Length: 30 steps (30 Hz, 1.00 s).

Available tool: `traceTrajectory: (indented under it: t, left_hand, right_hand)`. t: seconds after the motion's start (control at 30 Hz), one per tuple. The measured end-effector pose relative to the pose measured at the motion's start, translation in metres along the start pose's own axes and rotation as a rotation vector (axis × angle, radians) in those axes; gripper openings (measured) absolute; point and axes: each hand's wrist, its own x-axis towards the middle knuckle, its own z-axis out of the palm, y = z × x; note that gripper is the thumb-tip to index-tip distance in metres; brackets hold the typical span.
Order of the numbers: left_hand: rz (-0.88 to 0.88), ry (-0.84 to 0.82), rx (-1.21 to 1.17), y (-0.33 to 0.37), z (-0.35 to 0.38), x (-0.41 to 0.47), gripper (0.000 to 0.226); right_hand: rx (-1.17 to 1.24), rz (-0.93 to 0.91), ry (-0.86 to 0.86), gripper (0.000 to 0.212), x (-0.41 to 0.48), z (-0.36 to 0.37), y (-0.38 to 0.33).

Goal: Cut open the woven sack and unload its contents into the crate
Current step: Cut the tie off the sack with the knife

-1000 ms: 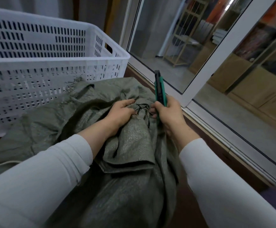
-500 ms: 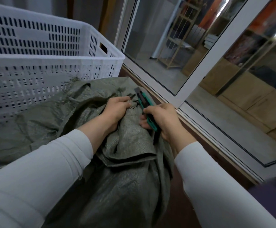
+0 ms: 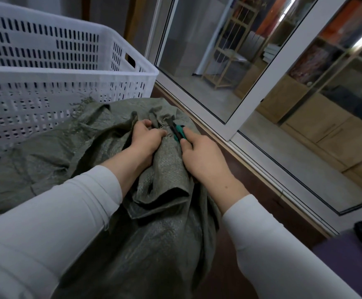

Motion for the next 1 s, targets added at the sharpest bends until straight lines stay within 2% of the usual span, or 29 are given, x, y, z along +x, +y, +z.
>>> traceTrajectory:
  t: [0.13,0.3,0.43,0.53,0.67,1.0]
  left_hand:
    - [0.016,0.019,0.010,-0.001,0.001,0.001,0.053]
    - [0.040,0.024,0.025,-0.002,0.001,0.002,0.040]
    - [0.085,0.020,0.019,-0.005,0.005,-0.001,0.039]
    - [0.107,0.007,0.030,-0.009,0.005,0.000,0.031]
    - [0.137,-0.001,0.081,-0.015,0.004,0.004,0.045]
    - [0.174,0.114,0.053,-0.011,-0.003,0.009,0.047]
  right_hand:
    - [-0.127,-0.045,0.026,0.044,-0.006,0.001,-0.005]
    - [-0.197,-0.040,0.018,0.046,-0.005,0.003,-0.005]
    - [-0.268,-0.015,0.011,0.057,-0.003,0.011,-0.004]
    - [-0.249,0.007,0.007,0.054,0.000,0.016,-0.001]
    - [-0.198,0.036,-0.013,0.054,0.005,0.020,0.004]
    - [-0.149,-0.004,-0.006,0.054,0.002,0.034,-0.004]
